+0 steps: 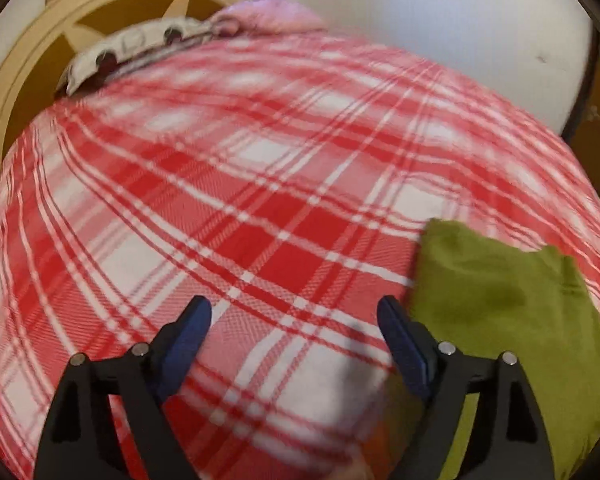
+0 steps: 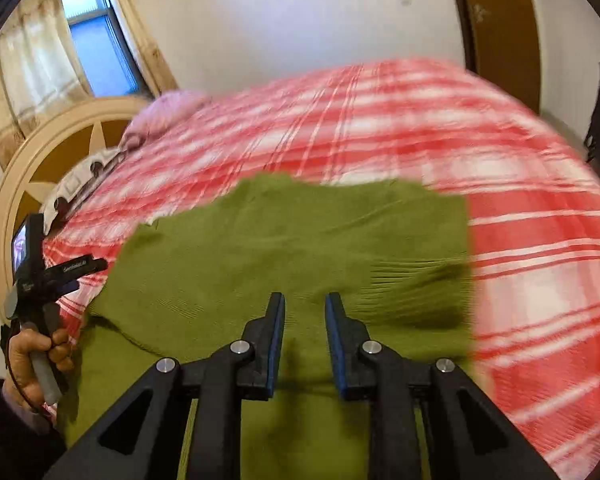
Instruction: Fold small clothes
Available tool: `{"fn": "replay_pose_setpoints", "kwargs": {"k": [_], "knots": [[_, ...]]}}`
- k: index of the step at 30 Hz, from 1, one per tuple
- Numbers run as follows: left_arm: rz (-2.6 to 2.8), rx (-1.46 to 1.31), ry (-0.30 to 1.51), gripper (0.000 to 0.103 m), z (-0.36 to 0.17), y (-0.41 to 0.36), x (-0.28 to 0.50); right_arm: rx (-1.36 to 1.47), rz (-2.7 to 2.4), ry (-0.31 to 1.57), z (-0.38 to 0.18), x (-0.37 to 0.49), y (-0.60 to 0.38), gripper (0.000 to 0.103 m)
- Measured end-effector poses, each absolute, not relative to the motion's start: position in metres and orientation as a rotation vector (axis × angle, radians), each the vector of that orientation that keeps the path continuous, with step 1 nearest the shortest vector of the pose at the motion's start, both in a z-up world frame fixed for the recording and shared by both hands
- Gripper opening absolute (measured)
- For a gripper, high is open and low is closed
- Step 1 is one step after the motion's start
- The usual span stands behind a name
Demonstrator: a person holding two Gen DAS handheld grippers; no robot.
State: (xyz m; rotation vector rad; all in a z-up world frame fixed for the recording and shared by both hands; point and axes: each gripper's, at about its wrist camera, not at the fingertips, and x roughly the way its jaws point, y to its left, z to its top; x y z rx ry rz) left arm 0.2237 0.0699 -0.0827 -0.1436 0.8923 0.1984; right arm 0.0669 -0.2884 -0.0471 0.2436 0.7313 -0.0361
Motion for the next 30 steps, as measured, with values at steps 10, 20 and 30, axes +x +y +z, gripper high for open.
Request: {"fn": "replay_pose_setpoints", "kwargs": {"k": [10,20,30], "knots": [[-0.048,0.045,0.775,0.097,-0.045,0.097,0.111,0.463,-0.055,0.744,-0.019,-0.09,-0.346,0.047],[-0.226,0.071,0.796,0.103,-0.065,0.152,-0.004,0.323,0.052,0.895,-0.053,-0.209,-0.3,0.071],[-0.406,0.048,0.84,0.103,-0.085,0.148,-0.069,-0.191,0.243,0.945,-0.064,-0.197,-0.198,0.071]]}}
